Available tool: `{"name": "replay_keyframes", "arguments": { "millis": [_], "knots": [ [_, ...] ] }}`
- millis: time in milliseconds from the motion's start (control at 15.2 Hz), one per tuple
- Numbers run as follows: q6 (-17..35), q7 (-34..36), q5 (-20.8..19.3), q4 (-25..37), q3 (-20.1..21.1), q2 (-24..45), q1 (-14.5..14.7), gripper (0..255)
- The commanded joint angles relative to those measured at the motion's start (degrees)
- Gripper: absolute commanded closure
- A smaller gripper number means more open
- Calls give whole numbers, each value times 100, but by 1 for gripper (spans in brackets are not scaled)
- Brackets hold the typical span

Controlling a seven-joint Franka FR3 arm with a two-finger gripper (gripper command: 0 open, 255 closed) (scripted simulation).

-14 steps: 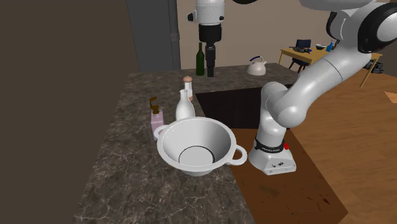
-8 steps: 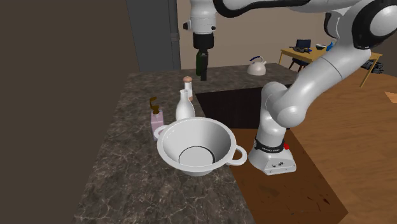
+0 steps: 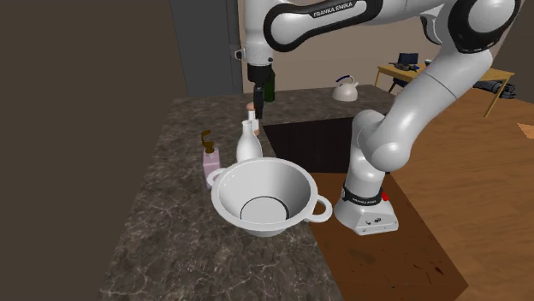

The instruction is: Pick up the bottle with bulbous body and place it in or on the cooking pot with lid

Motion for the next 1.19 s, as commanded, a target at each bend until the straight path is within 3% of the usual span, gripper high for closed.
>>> {"name": "replay_keyframes", "arguments": {
  "millis": [0, 264, 726, 1122],
  "knots": [
    [465, -165, -3, -29, -193, 362, -1, 0],
    [1184, -575, 80, 81, -593, 1071, 9, 0],
    [1774, -603, 90, -274, -666, 1310, 15, 0],
    [1824, -606, 92, -301, -672, 1333, 17, 0]
  ]
}}
